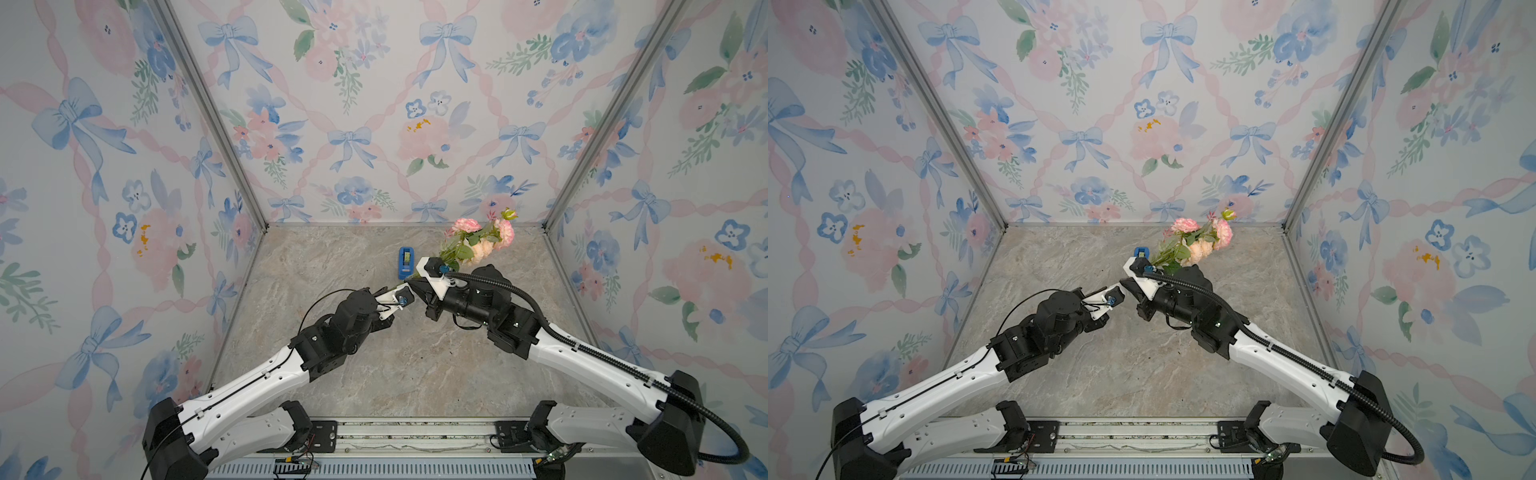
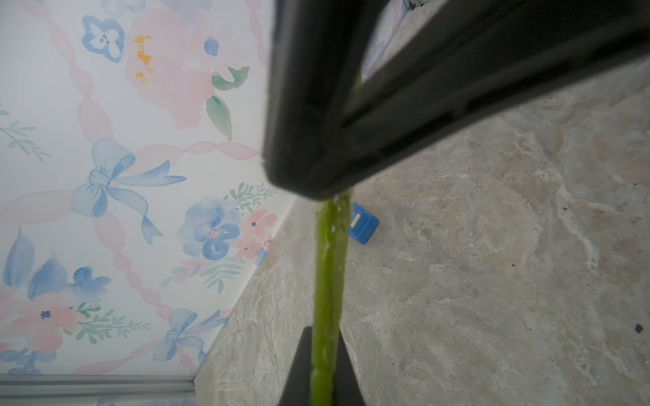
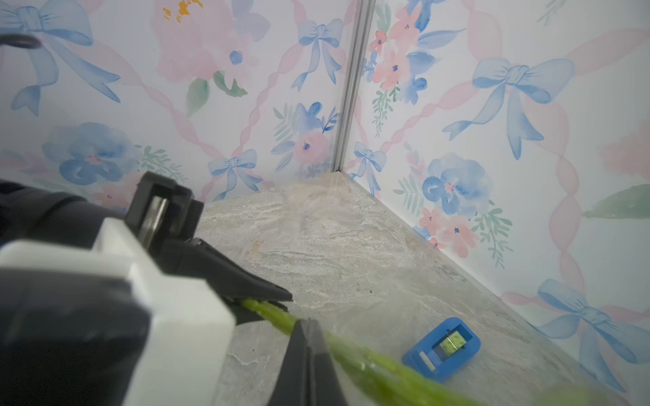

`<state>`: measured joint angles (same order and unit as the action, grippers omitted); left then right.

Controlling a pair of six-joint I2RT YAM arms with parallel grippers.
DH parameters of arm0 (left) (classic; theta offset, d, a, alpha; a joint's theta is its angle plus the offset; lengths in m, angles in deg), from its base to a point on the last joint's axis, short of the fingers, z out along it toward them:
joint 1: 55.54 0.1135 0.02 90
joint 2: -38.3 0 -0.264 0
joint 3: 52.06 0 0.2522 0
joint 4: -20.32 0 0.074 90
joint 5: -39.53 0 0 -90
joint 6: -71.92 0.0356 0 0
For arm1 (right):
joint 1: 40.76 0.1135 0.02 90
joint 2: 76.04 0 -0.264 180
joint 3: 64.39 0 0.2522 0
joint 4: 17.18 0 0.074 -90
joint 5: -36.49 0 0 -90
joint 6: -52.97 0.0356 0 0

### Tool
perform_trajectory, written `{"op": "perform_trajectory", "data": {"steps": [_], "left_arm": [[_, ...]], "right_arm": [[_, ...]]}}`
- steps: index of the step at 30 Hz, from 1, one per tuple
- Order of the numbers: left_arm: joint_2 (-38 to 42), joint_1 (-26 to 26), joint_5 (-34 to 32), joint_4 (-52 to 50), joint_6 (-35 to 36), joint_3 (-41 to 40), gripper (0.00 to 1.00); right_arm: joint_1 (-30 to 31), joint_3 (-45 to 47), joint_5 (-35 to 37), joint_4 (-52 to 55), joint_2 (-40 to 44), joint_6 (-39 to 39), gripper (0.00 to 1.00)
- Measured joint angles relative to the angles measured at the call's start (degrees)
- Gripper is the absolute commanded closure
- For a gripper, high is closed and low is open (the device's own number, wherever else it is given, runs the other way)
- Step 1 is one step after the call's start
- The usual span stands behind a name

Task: Wrap bouquets with tape
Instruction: Wrap the tape around the bouquet.

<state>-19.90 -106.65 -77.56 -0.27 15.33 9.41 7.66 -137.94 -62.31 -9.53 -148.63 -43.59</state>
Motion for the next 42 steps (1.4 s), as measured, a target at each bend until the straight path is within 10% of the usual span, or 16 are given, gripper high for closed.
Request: {"op": "perform_trajectory", "data": {"steps": [5,8,25,42], "left_arm": [[0.7,-0.3,-6.6,1.0,2.4,-0.7,1.0],[2.2,-0.3,-7.8,0.3,4.0,-1.4,1.0],[3.5,4.5,-1.7,3.0,-0.2,-2.7,1.0],[6.8,9.6,34.8,3.6,-21.0,1.1,1.0]], "right_arm": [[-0.7,-10.9,1.4,9.3,-8.9,2.6,0.96],[-0.8,-15.2,0.7,12.8,-12.0,5.0,0.57],[-8.7,-32.9,15.2,27.3,-8.8,9.4,0.24],[-2.9,20.9,-1.2,-4.7,27.7,0.7,0.23]]}}
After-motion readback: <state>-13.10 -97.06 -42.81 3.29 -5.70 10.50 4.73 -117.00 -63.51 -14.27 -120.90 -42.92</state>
